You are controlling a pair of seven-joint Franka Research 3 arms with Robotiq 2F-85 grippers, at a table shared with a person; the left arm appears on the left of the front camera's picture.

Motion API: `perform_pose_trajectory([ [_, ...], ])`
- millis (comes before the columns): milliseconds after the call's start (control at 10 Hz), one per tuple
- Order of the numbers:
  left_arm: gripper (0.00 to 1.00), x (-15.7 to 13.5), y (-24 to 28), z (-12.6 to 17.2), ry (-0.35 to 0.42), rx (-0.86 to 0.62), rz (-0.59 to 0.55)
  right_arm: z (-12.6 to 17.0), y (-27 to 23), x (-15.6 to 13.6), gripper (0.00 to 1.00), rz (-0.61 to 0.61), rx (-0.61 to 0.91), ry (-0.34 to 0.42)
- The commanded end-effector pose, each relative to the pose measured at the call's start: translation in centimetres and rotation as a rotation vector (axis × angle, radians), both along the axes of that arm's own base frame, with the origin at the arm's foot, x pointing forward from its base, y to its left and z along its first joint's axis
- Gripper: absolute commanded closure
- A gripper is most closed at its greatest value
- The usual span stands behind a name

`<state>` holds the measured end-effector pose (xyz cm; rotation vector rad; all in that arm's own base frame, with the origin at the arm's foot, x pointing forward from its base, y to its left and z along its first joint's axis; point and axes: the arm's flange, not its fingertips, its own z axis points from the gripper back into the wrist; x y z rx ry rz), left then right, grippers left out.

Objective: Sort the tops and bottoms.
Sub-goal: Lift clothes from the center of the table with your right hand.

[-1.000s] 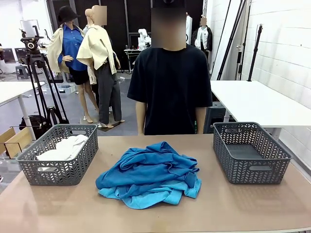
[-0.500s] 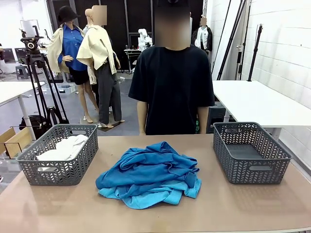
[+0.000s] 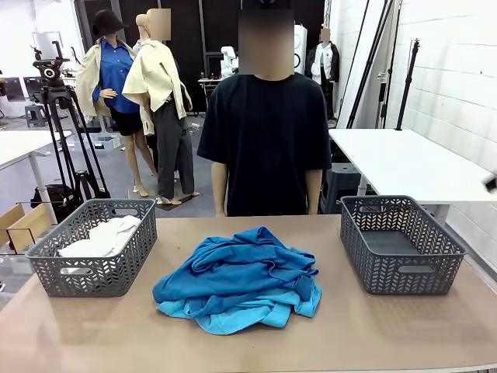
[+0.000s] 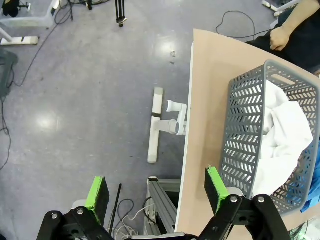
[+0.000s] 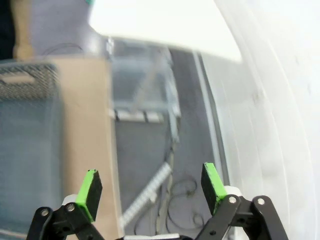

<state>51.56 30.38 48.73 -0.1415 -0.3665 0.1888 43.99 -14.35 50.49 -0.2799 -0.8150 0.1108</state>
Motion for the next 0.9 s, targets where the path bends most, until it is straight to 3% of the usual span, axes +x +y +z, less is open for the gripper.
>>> perform_pose_trajectory([
  [0,0.0,-0.1,0.1,0.1,0.006,0.011,0.0,5.0,6.0,5.5,0.0,0.315,0.064,-0.102],
  [200,0.0,-0.1,0.1,0.1,0.006,0.011,0.0,7.8,13.6,5.5,0.0,0.54,0.082,-0.178],
  [400,0.0,-0.1,0.1,0.1,0.006,0.011,0.0,10.1,19.1,5.4,0.0,0.744,0.231,-0.201],
  [600,0.0,-0.1,0.1,0.1,0.006,0.011,0.0,10.3,24.6,4.9,0.0,0.957,0.363,-0.164],
  [800,0.0,-0.1,0.1,0.1,0.006,0.011,0.0,8.3,30.1,5.9,0.0,1.063,0.283,-0.01],
])
